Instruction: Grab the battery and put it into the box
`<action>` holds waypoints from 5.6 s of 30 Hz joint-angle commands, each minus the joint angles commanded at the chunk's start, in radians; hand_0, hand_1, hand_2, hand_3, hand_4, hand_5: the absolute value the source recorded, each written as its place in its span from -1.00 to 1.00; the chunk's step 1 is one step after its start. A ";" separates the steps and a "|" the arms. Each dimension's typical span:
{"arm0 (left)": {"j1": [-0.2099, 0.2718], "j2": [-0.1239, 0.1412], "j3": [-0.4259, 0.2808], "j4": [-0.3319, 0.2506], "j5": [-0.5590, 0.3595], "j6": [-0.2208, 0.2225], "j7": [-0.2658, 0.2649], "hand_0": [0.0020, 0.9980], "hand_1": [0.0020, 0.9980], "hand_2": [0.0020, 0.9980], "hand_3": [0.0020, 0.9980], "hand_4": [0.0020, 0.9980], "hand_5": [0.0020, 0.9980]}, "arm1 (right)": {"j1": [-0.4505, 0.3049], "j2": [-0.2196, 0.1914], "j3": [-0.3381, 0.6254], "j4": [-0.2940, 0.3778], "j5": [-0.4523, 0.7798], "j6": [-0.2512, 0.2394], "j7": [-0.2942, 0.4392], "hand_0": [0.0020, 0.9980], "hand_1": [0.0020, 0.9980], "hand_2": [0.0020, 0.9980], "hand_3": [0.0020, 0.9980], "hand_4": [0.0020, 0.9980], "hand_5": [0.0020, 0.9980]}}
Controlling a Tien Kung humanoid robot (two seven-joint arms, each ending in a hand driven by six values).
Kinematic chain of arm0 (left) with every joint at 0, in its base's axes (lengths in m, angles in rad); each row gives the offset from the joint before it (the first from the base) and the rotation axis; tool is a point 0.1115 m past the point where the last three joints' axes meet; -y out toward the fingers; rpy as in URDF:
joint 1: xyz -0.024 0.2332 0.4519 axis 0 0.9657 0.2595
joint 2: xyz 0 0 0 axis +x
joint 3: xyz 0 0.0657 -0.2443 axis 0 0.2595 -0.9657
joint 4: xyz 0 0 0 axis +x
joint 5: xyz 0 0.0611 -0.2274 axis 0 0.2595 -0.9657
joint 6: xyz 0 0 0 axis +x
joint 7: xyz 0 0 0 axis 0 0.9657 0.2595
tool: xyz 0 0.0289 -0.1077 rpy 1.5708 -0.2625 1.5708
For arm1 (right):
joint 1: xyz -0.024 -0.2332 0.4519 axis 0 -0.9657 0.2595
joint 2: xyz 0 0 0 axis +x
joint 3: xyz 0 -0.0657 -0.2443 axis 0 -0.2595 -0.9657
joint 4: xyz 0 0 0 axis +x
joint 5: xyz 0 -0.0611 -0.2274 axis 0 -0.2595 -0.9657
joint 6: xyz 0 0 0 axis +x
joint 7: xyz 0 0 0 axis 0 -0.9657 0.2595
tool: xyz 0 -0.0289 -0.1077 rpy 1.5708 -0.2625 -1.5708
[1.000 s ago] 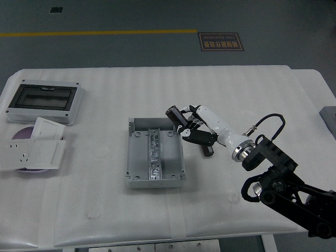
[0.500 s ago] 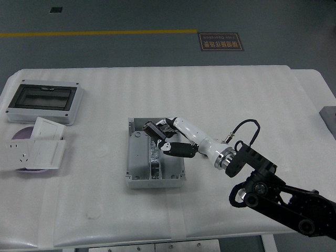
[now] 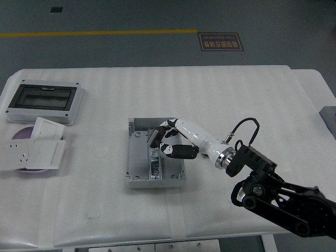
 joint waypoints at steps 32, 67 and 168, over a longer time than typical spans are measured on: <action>-0.007 0.004 0.012 0.001 -0.014 0.003 -0.004 0.32 0.27 0.13 0.22 0.03 -0.83 | 0.031 -0.194 0.044 -0.064 -0.330 0.231 -0.197 0.42 0.37 0.48 0.54 0.26 -0.22; -0.009 0.003 0.012 0.000 -0.002 0.004 -0.007 0.31 0.23 0.10 0.20 -0.08 -0.87 | 0.177 -0.203 -0.114 -0.053 -0.143 0.373 -0.219 0.64 0.72 1.00 1.00 0.52 -0.82; -0.008 -0.003 0.031 -0.001 -0.005 0.029 -0.048 0.30 0.21 0.11 0.20 -0.14 -0.93 | 0.079 -0.085 0.073 0.039 0.107 0.056 -0.005 0.20 0.31 0.13 0.41 -0.07 -0.59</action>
